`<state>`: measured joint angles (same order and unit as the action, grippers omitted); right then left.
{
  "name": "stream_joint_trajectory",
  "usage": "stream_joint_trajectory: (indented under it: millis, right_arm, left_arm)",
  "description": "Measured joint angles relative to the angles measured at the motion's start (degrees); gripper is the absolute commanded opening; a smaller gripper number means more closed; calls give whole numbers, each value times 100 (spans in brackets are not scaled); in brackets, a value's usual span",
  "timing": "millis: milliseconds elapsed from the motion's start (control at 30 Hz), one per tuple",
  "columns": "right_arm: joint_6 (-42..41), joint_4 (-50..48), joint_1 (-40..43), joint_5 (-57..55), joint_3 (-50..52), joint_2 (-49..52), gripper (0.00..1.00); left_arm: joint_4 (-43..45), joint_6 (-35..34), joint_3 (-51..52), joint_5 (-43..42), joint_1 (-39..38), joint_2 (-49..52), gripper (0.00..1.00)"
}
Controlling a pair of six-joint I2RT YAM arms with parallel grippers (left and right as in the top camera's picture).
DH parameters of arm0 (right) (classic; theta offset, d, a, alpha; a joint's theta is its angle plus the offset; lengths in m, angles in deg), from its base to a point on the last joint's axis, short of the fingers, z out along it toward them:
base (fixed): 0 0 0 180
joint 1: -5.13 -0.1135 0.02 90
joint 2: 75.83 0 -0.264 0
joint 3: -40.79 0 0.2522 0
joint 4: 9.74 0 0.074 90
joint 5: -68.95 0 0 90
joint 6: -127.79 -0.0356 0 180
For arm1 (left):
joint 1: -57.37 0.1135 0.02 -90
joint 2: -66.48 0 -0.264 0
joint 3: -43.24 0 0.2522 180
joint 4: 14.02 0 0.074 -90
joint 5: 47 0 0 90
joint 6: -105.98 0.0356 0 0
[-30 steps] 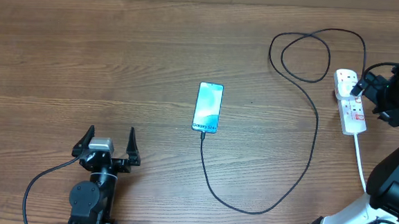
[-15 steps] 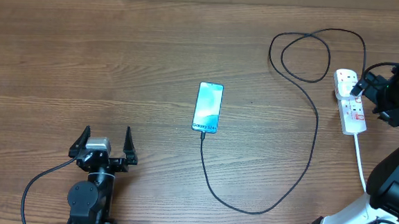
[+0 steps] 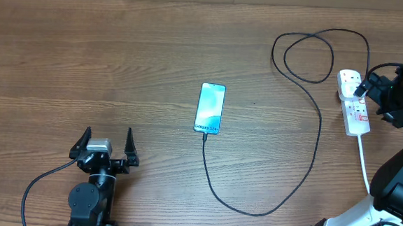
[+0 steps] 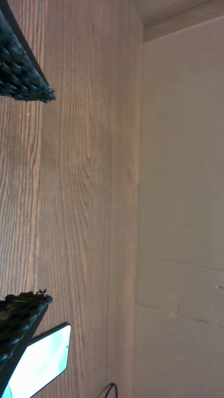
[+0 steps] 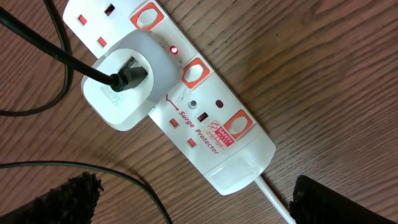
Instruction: Plug charger to phone and switch on socket
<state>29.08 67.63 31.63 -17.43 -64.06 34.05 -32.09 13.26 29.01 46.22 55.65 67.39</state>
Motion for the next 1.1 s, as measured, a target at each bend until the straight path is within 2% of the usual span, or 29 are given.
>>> stream_joint_trajectory:
  millis: [733,1100]
  right_arm:
    - [0,0,-57,0,0,-105,100]
    - [-2,0,-916,2,0,-1941,100]
  left_arm:
    - [0,0,0,0,0,0,100]
    - [0,0,0,0,0,0,100]
